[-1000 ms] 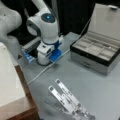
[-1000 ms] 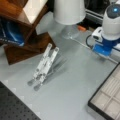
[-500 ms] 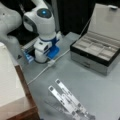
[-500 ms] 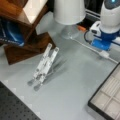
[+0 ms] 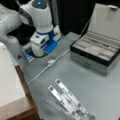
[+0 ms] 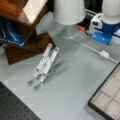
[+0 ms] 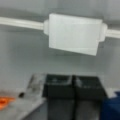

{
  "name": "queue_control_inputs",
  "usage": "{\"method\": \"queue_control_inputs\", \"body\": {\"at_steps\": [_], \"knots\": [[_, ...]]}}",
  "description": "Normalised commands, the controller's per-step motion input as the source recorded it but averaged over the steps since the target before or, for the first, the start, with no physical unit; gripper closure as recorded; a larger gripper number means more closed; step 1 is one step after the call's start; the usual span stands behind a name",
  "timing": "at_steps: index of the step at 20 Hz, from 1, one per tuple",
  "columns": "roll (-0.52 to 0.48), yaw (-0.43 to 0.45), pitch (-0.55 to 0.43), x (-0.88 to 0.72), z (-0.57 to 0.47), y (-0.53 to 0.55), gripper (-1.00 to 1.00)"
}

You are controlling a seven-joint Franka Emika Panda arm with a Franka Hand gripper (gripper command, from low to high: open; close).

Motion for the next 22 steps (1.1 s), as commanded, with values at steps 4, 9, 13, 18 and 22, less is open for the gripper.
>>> {"method": "queue_control_inputs", "body": {"at_steps": [4,9,13,18,22], "knots": [[-0.027,-0.014,-0.115,-0.25,0.14,-0.21,-1.0],[-0.034,-0.008,-0.034,-0.07,0.14,-0.2,-1.0],[-0.031,-0.001,0.053,0.13,0.21,-0.14,-1.0],[-0.04,0.017,0.141,0.33,0.29,-0.08,-1.0],[-0.055,0.051,0.205,0.61,0.35,-0.07,-1.0]]}}
